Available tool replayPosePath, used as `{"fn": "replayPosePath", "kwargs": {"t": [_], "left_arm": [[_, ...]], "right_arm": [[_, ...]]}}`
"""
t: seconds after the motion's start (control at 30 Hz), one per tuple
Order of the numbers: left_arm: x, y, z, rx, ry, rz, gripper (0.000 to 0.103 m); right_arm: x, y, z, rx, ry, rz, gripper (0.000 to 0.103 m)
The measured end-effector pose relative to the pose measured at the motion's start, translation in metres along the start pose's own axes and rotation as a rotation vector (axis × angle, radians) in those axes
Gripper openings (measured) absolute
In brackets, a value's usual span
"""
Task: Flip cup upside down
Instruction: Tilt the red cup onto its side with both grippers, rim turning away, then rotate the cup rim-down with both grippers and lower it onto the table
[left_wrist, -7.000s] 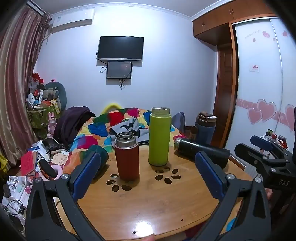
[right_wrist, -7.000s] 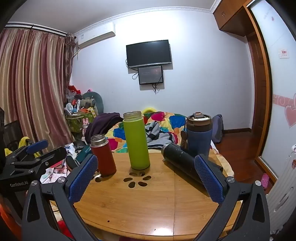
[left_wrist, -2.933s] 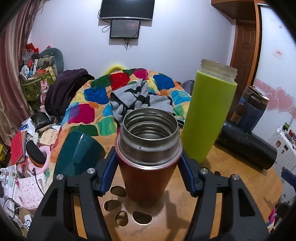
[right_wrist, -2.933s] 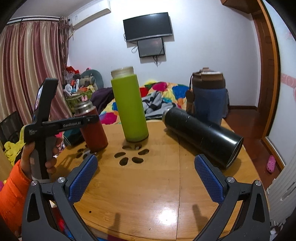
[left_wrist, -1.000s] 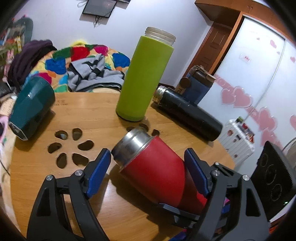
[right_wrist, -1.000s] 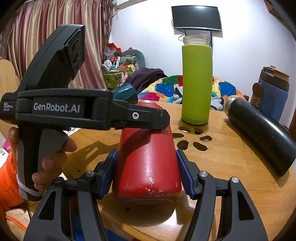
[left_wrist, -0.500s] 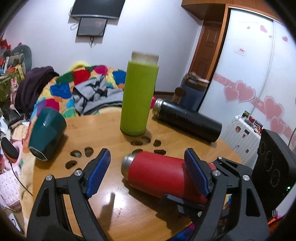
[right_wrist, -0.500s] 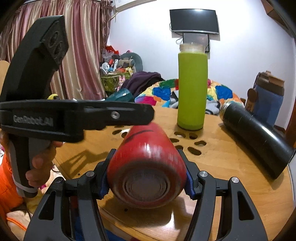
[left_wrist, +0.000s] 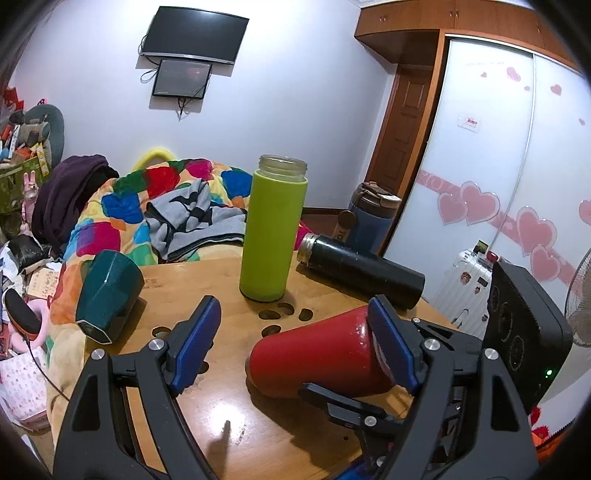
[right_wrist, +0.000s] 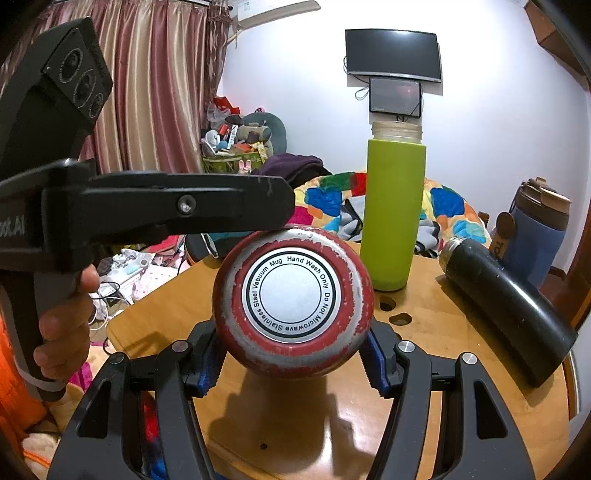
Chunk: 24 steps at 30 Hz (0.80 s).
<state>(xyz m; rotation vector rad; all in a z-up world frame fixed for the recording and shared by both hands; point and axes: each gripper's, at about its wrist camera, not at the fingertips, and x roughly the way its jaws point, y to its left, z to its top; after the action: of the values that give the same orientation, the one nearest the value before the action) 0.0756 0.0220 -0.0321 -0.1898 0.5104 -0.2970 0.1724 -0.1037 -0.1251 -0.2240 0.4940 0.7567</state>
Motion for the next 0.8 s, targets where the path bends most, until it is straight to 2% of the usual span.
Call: {"fn": "replayPosePath", "kwargs": {"t": [0.33, 0.43, 0.6, 0.77, 0.8], "left_arm": [[0.009, 0.029, 0.011, -0.066, -0.004, 0.070, 0.081], [0.006, 0.039, 0.015, -0.105, -0.017, 0.027, 0.081], [0.001, 0.031, 0.017, -0.062, -0.029, -0.003, 0.081], [0.012, 0.026, 0.017, -0.030, 0.004, 0.022, 0.082], [0.013, 0.029, 0.018, -0.042, 0.006, 0.008, 0.082]], "right_arm": [[0.022, 0.002, 0.016, 0.000, 0.044, 0.016, 0.059], [0.025, 0.003, 0.019, -0.017, 0.055, 0.007, 0.059], [0.027, 0.003, 0.024, -0.023, 0.079, 0.002, 0.059], [0.024, 0.007, 0.026, -0.047, 0.100, 0.005, 0.058], [0.024, 0.008, 0.027, -0.050, 0.105, 0.005, 0.059]]}}
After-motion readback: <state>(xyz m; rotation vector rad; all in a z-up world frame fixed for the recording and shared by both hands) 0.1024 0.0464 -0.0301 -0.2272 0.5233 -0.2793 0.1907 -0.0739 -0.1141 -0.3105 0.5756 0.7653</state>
